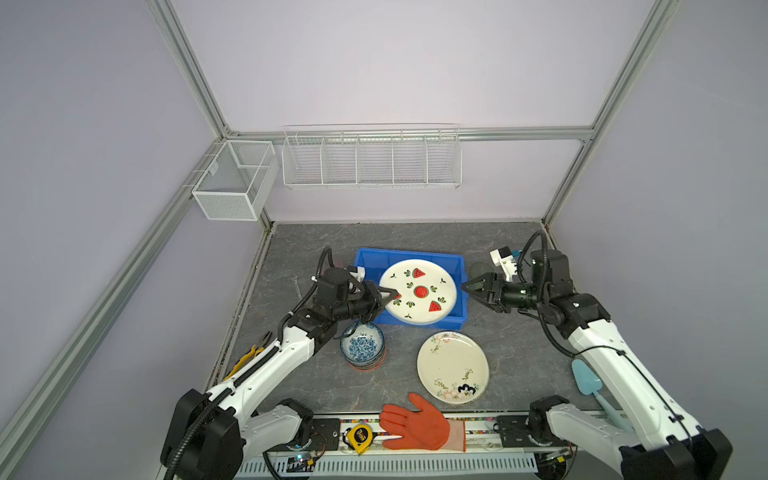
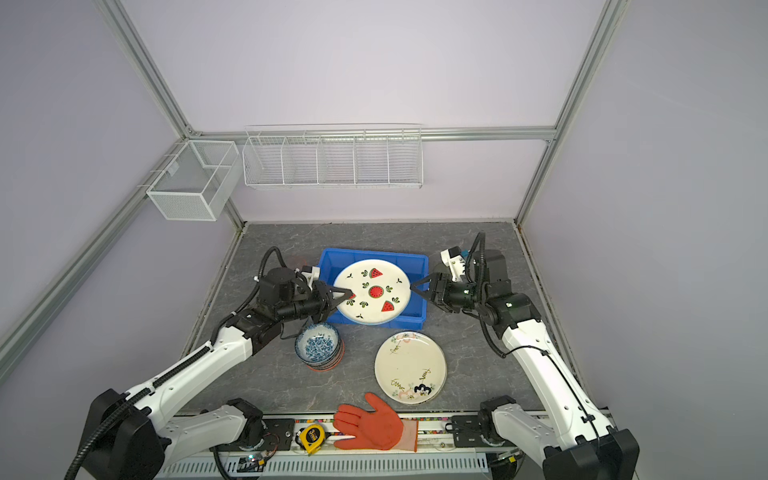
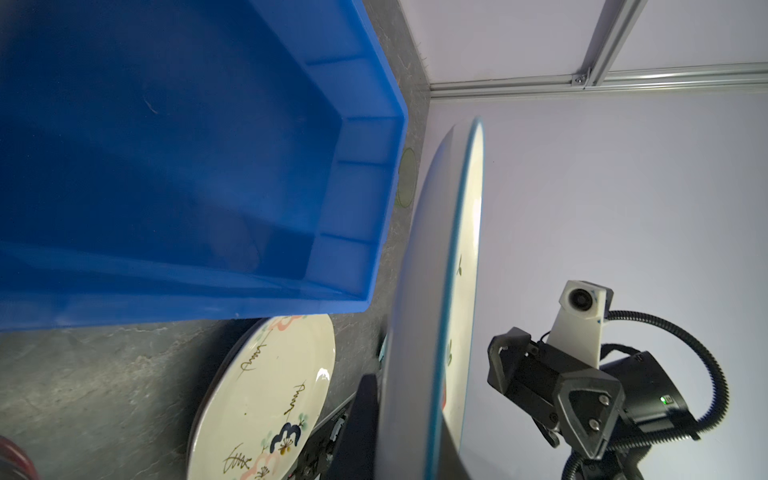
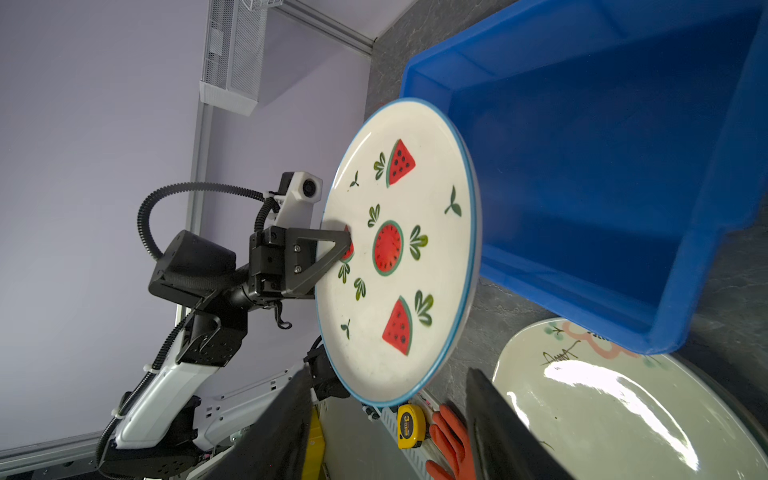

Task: Place the mixed dishes into the plastic bin
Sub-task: 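Lower the watermelon plate into the bin with left gripper while right releases, then set the watermelon plate flat in the bin and open the left gripper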

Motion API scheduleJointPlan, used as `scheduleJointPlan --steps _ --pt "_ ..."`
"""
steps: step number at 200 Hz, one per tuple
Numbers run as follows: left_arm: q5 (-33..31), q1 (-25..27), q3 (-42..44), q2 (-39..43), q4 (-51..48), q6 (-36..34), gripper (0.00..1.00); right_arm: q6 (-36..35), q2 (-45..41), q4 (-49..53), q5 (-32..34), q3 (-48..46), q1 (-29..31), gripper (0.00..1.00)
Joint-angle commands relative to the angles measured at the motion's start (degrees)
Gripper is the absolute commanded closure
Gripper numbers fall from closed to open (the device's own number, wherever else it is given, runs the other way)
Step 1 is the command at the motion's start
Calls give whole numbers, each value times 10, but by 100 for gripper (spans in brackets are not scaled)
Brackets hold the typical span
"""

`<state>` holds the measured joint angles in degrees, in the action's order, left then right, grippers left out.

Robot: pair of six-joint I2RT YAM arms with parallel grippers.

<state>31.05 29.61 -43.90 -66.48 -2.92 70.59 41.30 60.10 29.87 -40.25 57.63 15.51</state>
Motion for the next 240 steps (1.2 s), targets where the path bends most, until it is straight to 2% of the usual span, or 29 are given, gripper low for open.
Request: scheduleJointPlan --steps 1,25,54,56,62,74,82,128,187,240 --pt "40 -25 -69 -11 11 -53 100 -25 -20 35 16 18 -1 35" --pt "57 -41 -113 -52 -16 -80 100 -30 -33 50 22 20 -5 31" --pt "46 -42 -159 -100 -60 -160 100 -32 -43 62 28 20 -9 24" --pt "45 -42 -161 -103 -63 -163 100 -33 -44 62 28 20 -9 23" --pt "43 -42 -168 -112 -69 -172 100 -35 -46 65 28 21 -10 11" --pt "45 -43 -177 -131 -69 -185 100 -39 -49 74 28 24 -12 2" --pt "45 -43 -183 -143 -70 -190 100 -44 -50 83 31 27 -13 0" --pt "16 -43 -237 -191 -101 -241 100 -75 -59 128 55 37 -17 4" --pt "0 -43 -250 -249 -78 -261 100 -97 -63 154 69 36 -22 11" --pt "-4 -40 -252 -293 -42 -260 100 -115 -60 166 69 34 -28 12"
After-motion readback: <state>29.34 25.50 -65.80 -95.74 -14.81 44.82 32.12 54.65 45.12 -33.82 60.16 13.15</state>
